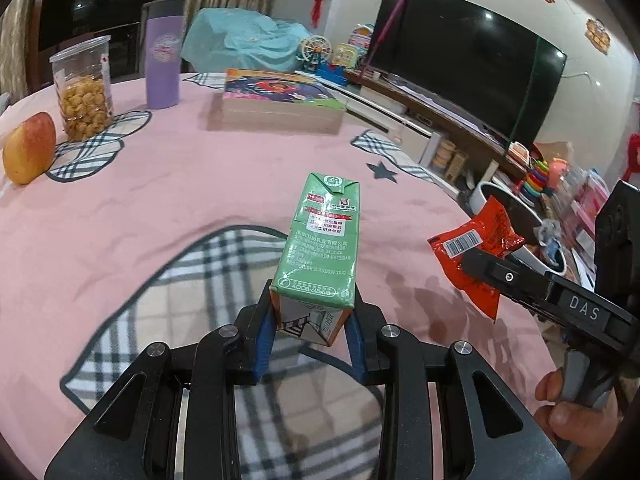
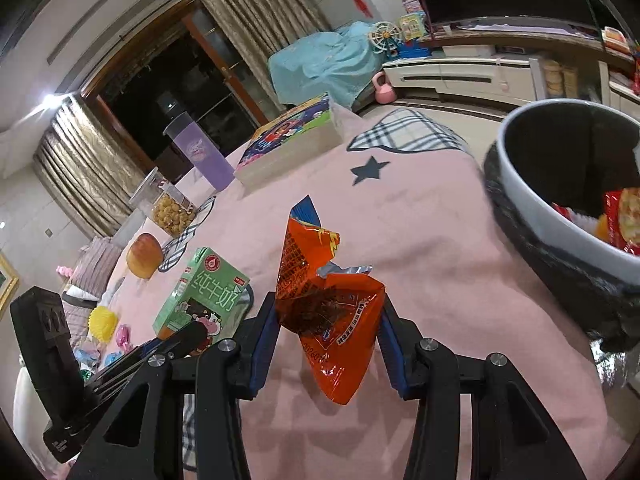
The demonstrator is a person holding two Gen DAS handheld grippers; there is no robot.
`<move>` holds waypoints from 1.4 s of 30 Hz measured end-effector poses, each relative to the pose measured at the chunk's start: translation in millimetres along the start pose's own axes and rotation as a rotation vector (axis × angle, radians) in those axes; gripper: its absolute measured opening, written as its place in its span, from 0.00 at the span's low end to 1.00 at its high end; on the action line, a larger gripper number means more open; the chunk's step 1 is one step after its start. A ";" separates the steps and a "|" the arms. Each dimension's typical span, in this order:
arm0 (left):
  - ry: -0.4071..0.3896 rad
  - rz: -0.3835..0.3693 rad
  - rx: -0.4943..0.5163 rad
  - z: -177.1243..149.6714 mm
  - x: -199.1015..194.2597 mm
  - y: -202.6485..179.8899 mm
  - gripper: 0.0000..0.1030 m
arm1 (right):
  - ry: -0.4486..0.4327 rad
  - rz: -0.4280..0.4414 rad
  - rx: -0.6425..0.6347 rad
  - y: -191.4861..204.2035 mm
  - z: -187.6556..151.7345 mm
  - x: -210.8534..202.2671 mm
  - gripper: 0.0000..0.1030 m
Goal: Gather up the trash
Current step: 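Lift the juice box with the left tool while the right tool lifts the chip bag, then carry the juice box and chip bag over the trash bin with both tools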
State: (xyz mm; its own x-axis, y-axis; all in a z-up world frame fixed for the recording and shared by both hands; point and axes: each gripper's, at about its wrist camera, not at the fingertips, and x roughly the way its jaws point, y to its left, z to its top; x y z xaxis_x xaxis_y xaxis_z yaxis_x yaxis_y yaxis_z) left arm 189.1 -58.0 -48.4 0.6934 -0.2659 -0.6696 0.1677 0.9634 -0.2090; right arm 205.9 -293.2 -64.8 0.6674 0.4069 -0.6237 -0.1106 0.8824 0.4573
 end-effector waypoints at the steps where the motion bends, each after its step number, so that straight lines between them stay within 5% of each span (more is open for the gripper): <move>1: 0.002 -0.003 0.006 -0.5 -0.2 -3.5 0.28 | -0.006 -0.005 0.001 -1.8 -0.9 -2.6 0.46; 22: 0.027 -0.019 0.048 -8.1 4.4 -27.9 0.28 | 0.005 -0.036 -0.005 -14.9 -11.6 -10.2 0.50; 27: 0.036 -0.015 0.031 -12.0 6.6 -20.8 0.28 | 0.015 -0.052 -0.013 -15.5 -15.2 -9.9 0.64; 29: 0.047 -0.021 0.024 -13.8 8.9 -18.9 0.28 | 0.001 -0.058 -0.017 -16.0 -17.3 -15.2 0.80; 33: 0.072 -0.035 0.007 -17.1 12.9 -16.6 0.29 | -0.003 -0.066 -0.001 -18.6 -19.6 -16.6 0.80; 38: 0.082 -0.036 0.004 -14.2 13.1 -14.1 0.46 | -0.020 -0.064 0.031 -18.3 -20.1 -15.5 0.80; 42: 0.079 -0.045 0.017 -11.4 13.3 -15.6 0.48 | -0.032 -0.081 0.048 -16.2 -20.9 -11.1 0.78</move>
State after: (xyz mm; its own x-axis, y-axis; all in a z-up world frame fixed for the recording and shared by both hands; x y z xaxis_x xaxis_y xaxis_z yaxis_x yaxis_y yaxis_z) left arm 187.7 -76.9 -62.2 0.6275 -0.3096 -0.7144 0.2096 0.9508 -0.2280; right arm 185.0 -307.1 -78.5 0.6963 0.3258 -0.6395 -0.0205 0.8997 0.4360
